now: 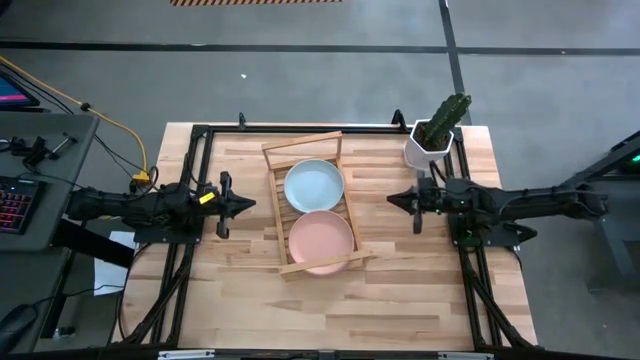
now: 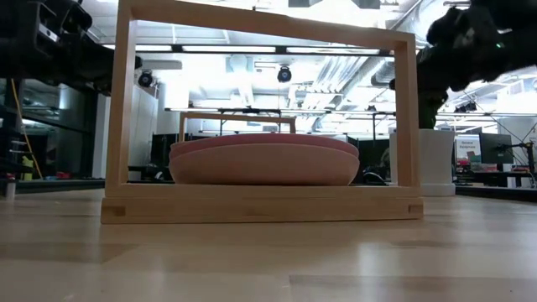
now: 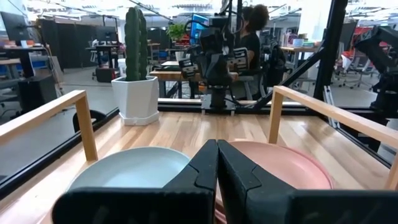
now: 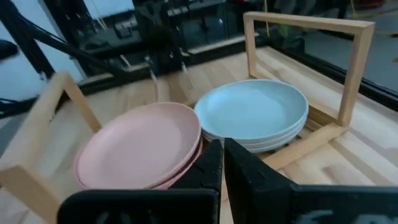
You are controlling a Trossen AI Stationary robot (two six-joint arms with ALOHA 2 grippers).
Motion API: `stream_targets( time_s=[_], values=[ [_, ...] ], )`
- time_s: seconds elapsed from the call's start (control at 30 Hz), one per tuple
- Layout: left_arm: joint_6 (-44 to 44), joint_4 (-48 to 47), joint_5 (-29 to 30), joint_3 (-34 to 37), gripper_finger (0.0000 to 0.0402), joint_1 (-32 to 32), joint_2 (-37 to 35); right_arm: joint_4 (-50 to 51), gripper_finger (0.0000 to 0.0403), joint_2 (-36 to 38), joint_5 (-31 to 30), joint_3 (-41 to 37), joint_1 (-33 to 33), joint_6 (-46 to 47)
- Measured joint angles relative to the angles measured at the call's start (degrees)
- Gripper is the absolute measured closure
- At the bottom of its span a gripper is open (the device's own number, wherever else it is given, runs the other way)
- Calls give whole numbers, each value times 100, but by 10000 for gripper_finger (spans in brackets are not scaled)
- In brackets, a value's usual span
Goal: Place and stack plates onto a shelf
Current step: Return to Home Position
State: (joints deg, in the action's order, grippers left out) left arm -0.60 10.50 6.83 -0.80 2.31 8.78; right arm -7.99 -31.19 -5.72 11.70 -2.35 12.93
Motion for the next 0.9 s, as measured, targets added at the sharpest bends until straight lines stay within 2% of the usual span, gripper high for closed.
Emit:
stream_targets(
  time_s=[0.2,0.43,0.57,0.7,0.9],
  values=[
    [24,-39,2,0,401,-2,4,7,403,804,134,-418,-39,-87],
    [33,-41,0,0,401,-2,4,23,403,1409,179,-757,-13,-264],
    [33,-39,0,0,401,-2,4,30,403,1648,184,-1118,18,-247],
    [35,-40,0,0,401,-2,4,280,403,1773,177,-1112,20,-241],
    [37,-39,0,0,401,-2,4,401,403,1785,277,-1114,20,-798]
  ],
)
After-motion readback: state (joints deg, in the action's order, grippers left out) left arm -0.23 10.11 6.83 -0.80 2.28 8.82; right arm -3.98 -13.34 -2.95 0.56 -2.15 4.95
